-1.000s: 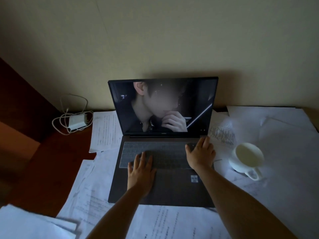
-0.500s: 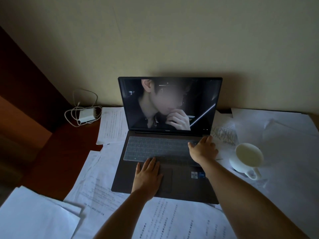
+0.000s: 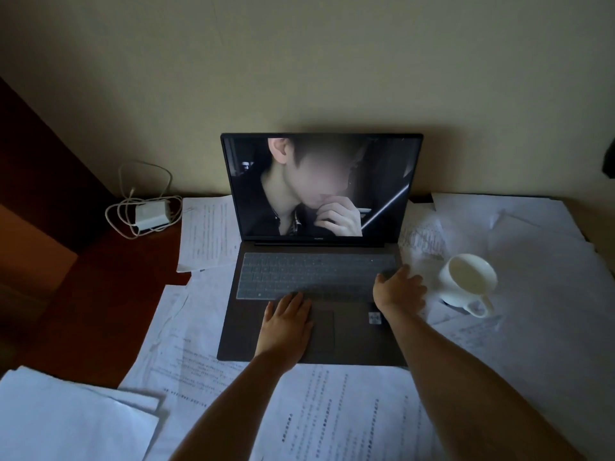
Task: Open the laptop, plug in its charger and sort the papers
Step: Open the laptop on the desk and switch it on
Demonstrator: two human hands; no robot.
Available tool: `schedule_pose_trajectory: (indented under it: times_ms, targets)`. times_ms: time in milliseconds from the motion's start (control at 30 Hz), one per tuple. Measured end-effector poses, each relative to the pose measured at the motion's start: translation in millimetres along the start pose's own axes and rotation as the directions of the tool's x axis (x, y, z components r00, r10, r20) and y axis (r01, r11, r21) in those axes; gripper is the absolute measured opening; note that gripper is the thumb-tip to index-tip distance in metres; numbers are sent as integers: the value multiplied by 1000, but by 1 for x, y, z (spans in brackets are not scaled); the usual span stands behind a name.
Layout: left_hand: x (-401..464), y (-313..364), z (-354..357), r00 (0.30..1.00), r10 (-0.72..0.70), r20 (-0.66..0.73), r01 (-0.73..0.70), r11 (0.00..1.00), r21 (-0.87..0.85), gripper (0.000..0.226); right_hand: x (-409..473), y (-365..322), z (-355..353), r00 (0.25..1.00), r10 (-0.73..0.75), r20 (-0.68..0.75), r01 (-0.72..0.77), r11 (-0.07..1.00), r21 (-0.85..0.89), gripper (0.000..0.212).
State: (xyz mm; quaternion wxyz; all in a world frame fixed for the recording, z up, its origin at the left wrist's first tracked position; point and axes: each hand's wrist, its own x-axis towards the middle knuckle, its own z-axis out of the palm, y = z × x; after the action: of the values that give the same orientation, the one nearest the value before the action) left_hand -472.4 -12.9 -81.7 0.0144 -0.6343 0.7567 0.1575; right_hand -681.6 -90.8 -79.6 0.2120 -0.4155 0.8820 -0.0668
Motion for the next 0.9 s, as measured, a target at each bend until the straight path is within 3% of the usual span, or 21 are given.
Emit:
schedule_pose_trajectory:
  times_ms: [367,633,767,900]
  targets:
    - [-3,-13,-6,994,102,34,-101,995,-28,46,-12,12,0,988,119,93,-125,990,58,73]
    - [-6,-26,-15,998,58,-30,-60,996,-73,45,-43,12,2,999,-52,3,53,999,-11,65]
    - [-5,-25,-9,997,69,-38,-71,997,-38,46,-45,14,13,987,-157,43,160,982,-98,70]
    - [-3,-25,-3,993,-3,-115,-6,997,-80,41,-43,13,15,986,-161,49,166,980,-106,71]
